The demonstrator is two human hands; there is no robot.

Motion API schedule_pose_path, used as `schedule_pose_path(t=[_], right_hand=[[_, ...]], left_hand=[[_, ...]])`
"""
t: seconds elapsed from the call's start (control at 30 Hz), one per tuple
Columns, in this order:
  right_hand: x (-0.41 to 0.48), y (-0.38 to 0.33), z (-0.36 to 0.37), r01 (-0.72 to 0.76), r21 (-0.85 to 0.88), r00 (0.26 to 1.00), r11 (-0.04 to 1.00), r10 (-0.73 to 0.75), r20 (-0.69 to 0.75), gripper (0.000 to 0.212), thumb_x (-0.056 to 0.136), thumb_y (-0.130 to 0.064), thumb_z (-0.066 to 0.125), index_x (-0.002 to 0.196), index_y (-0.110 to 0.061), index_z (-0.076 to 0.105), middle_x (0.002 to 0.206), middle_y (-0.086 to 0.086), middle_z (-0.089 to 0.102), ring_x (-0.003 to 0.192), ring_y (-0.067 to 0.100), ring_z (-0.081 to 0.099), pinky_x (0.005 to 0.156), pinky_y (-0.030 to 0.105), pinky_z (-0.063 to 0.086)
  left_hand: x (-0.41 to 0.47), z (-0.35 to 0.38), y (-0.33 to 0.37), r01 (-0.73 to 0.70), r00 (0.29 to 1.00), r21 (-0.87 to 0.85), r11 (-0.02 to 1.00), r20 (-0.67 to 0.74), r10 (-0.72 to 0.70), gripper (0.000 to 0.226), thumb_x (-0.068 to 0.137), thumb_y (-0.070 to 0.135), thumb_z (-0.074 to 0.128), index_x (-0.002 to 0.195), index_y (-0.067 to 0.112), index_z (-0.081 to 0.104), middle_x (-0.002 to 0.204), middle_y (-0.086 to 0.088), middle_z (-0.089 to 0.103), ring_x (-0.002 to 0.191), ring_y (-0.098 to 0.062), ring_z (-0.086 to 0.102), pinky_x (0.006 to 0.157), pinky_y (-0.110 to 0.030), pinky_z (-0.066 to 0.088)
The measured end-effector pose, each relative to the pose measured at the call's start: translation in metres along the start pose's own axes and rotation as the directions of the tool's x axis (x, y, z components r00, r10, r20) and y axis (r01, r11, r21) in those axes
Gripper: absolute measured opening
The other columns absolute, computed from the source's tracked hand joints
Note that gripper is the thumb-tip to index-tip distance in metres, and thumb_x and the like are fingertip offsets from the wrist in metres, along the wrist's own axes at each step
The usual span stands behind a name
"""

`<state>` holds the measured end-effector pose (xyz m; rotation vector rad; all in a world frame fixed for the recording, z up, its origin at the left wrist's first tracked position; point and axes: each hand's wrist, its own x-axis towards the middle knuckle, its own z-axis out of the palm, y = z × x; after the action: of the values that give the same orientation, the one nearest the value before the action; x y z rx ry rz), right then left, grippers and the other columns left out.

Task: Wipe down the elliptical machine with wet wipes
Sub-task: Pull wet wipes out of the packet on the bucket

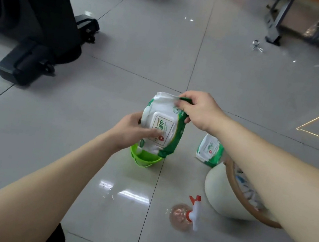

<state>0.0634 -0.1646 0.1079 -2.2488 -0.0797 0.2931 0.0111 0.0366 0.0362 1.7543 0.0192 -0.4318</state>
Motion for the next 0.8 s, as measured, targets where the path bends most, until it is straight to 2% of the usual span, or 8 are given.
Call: schedule_pose_path(t=[0.07, 0.13, 0.2, 0.27, 0.37, 0.57, 0.67, 0.8], right_hand=[[-0.010, 0.002, -0.007, -0.024, 0.154, 0.991, 0.988, 0.044, -0.126, 0.009, 0.098, -0.020, 0.068, 0.107, -0.017, 0.067, 0.096, 0.006, 0.071, 0.069, 0.015, 0.063, 0.060, 0.029, 0.056], [-0.022, 0.011, -0.003, -0.090, 0.274, 0.960, 0.957, 0.157, -0.233, 0.038, 0.093, -0.034, 0.071, 0.125, -0.015, 0.062, 0.118, 0.007, 0.069, 0.093, 0.018, 0.069, 0.077, 0.034, 0.060], [-0.035, 0.022, 0.007, -0.231, 0.358, 0.913, 0.905, 0.329, -0.242, 0.061, 0.082, -0.052, 0.069, 0.126, -0.010, 0.063, 0.124, 0.011, 0.070, 0.108, 0.025, 0.069, 0.096, 0.044, 0.056], [-0.047, 0.028, 0.018, -0.328, 0.533, 0.903, 0.780, 0.425, -0.067, 0.053, 0.087, -0.052, 0.066, 0.113, -0.007, 0.072, 0.115, 0.017, 0.074, 0.099, 0.024, 0.071, 0.095, 0.041, 0.055], [-0.052, 0.018, 0.027, -0.366, 0.650, 0.915, 0.666, 0.385, 0.121, 0.034, 0.101, -0.037, 0.058, 0.110, -0.009, 0.075, 0.105, 0.010, 0.079, 0.098, 0.025, 0.075, 0.092, 0.042, 0.058], [-0.043, 0.029, 0.032, -0.339, 0.614, 0.932, 0.713, 0.342, 0.117, 0.029, 0.101, -0.025, 0.063, 0.110, 0.002, 0.071, 0.104, 0.016, 0.077, 0.092, 0.030, 0.074, 0.086, 0.043, 0.060], [-0.041, 0.040, 0.037, -0.375, 0.610, 0.917, 0.698, 0.374, 0.136, 0.026, 0.102, -0.024, 0.063, 0.108, 0.000, 0.072, 0.101, 0.016, 0.078, 0.087, 0.029, 0.074, 0.081, 0.041, 0.060], [-0.038, 0.047, 0.045, -0.390, 0.633, 0.905, 0.669, 0.406, 0.128, 0.021, 0.103, -0.019, 0.061, 0.104, 0.000, 0.072, 0.097, 0.014, 0.078, 0.082, 0.026, 0.074, 0.074, 0.037, 0.058]], left_hand=[[-0.003, 0.000, 0.005, -0.007, 1.000, -0.054, 0.999, 0.020, 0.008, 0.029, 0.085, 0.028, 0.082, 0.109, 0.015, 0.074, 0.101, -0.001, 0.079, 0.095, -0.020, 0.076, 0.092, -0.042, 0.060], [-0.007, 0.003, 0.009, -0.014, 0.999, -0.095, 0.995, 0.030, 0.017, 0.027, 0.089, 0.032, 0.077, 0.107, 0.011, 0.075, 0.100, -0.005, 0.079, 0.094, -0.024, 0.076, 0.093, -0.046, 0.059], [-0.008, 0.005, 0.011, -0.015, 1.000, -0.131, 0.991, 0.001, 0.015, 0.030, 0.092, 0.035, 0.073, 0.105, 0.008, 0.075, 0.099, -0.007, 0.079, 0.094, -0.027, 0.076, 0.093, -0.048, 0.059], [-0.009, 0.008, 0.012, -0.025, 0.999, -0.179, 0.983, -0.026, 0.021, 0.032, 0.095, 0.036, 0.068, 0.107, 0.007, 0.074, 0.101, -0.007, 0.079, 0.095, -0.027, 0.076, 0.093, -0.047, 0.059], [-0.008, 0.012, 0.013, -0.015, 0.998, -0.232, 0.973, -0.069, -0.001, 0.035, 0.102, 0.039, 0.058, 0.109, 0.009, 0.074, 0.101, -0.005, 0.079, 0.096, -0.025, 0.076, 0.090, -0.040, 0.060], [0.005, 0.013, 0.001, 0.103, 0.968, -0.018, 0.994, -0.227, -0.105, 0.052, 0.106, 0.043, 0.041, 0.089, 0.003, 0.069, 0.088, -0.013, 0.074, 0.079, -0.023, 0.064, 0.078, -0.041, 0.056], [0.005, 0.018, -0.001, 0.109, 0.965, 0.164, 0.980, -0.253, -0.066, 0.040, 0.105, 0.036, 0.039, 0.074, 0.013, 0.049, 0.069, -0.005, 0.047, 0.063, -0.020, 0.041, 0.058, -0.032, 0.033], [0.010, 0.016, -0.007, 0.090, 0.943, 0.184, 0.979, -0.333, -0.024, 0.045, 0.100, 0.030, 0.051, 0.064, 0.005, 0.043, 0.060, -0.003, 0.034, 0.057, -0.019, 0.029, 0.055, -0.031, 0.024]])
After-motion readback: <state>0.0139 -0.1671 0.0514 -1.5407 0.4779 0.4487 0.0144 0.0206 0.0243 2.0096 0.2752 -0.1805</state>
